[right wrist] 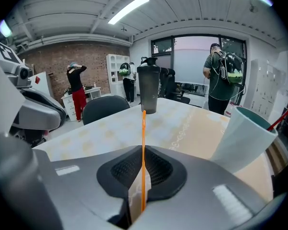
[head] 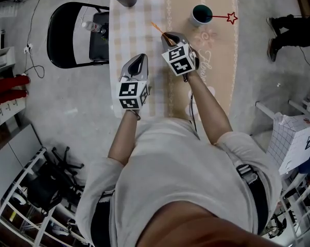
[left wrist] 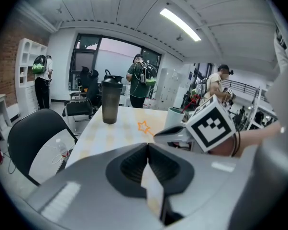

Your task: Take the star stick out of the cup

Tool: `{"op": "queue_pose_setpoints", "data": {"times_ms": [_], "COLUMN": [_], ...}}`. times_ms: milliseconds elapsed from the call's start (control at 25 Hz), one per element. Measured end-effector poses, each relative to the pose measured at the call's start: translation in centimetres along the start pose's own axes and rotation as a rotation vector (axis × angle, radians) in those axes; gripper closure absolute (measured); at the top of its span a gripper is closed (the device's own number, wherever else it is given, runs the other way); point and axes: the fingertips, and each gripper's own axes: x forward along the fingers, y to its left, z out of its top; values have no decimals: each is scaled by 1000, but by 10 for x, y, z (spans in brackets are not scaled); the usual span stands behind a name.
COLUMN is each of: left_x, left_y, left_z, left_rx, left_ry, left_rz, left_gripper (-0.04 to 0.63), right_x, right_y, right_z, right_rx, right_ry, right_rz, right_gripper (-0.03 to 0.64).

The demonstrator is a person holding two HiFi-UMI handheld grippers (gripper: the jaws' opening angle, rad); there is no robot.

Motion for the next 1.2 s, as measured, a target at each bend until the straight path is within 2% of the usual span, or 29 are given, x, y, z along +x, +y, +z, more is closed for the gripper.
{"op": "queue_pose_setpoints", "data": {"times_ms": [200,360,440,560,640,880,1200], "left_x": [6,11,17,30,39,67,114], "left_y": [-5,-12,-20,-38,-52,-107,-169], "left_z": [1,18,34,64,82,108,127], "left_rx": [13,57,116,258,337,477,649], "left_ry": [9,3,-5,-22,-38,-38,-27], "left_rz": [-16,-45,-67,-128,-173,-330,-430], "left_gripper": [592,592,592,592,592,592,592], "right_x": [9,8,-2,-27,-44,-89,-139], "right_y": [-3,-10,-20,-37,-44,-66,-64], "right_z": [-9,-9,-8,-8,-12,-34,-57], "right_rx": [24,67,84,126,157,262,338], "right_ry": [15,-4,-28,-74,-107,-165,-187], "right_rz": [2,9,-9,-66,-90,-173,-233], "right_gripper": [591,529,549,617,617,618,618]}}
